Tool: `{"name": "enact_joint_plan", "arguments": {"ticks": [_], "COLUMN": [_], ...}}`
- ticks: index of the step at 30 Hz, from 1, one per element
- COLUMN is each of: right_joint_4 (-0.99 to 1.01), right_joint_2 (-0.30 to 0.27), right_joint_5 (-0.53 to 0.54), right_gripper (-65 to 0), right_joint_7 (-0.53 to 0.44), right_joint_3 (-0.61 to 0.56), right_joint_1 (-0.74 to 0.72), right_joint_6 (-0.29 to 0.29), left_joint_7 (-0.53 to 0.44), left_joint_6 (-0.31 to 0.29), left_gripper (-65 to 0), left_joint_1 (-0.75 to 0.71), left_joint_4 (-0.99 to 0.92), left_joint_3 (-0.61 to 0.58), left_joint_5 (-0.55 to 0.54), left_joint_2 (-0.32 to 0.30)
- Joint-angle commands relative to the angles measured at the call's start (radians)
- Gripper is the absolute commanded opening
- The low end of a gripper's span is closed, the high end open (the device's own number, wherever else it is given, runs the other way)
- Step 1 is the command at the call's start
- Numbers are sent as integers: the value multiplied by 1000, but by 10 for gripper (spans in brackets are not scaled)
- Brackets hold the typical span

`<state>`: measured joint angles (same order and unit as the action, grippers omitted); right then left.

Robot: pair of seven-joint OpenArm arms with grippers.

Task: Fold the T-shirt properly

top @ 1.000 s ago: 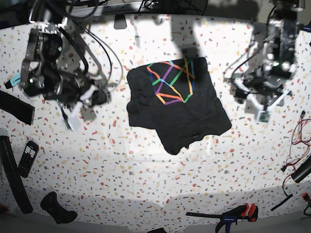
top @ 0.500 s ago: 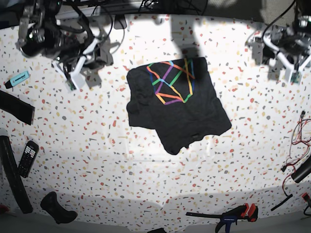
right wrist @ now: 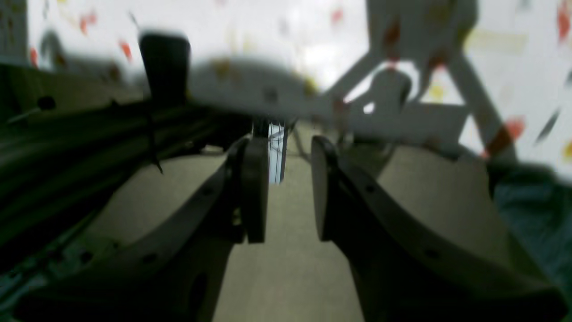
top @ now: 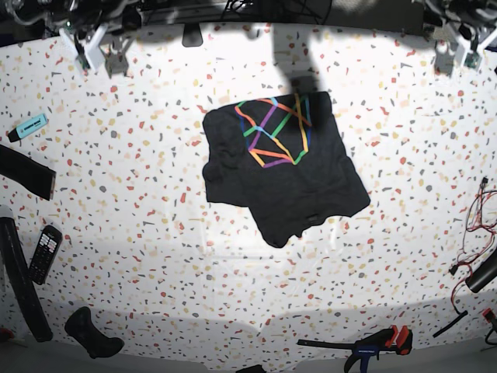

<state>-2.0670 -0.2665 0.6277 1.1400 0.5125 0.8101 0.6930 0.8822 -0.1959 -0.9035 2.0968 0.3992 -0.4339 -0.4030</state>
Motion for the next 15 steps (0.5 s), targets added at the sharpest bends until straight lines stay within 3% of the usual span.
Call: {"name": "enact_joint_plan", "arguments": {"ticks": [1, 5, 9, 12, 15], "right_joint_4": [-21, -13, 49, 169, 349], "right_joint_2": [4, 42, 39, 6, -50], "right_joint_5": [12, -1, -97, -190, -261], "right_gripper": [-492, -492, -492, -492, -492], "right_joint_7": [-13, -73, -206, -263, -291], "right_joint_3": [6, -8, -61, -143, -262], "right_joint_1": [36, 133, 171, 141, 80], "right_joint_6": [5, 5, 5, 5, 5], "left_joint_7": [-1, -35, -188, -328, -382], "left_joint_6": [-4, -63, -219, -313, -332], "left_gripper": [-251, -251, -251, -251, -251], "left_joint_1": [-37, -158, -191, -132, -22], "left_joint_4": [18, 6, -139, -353, -599], "left_joint_3": [8, 5, -9, -64, -150], "left_joint_5": [3, 2, 11, 50, 104], "left_joint_2": [-10, -10, -10, -10, -10]}}
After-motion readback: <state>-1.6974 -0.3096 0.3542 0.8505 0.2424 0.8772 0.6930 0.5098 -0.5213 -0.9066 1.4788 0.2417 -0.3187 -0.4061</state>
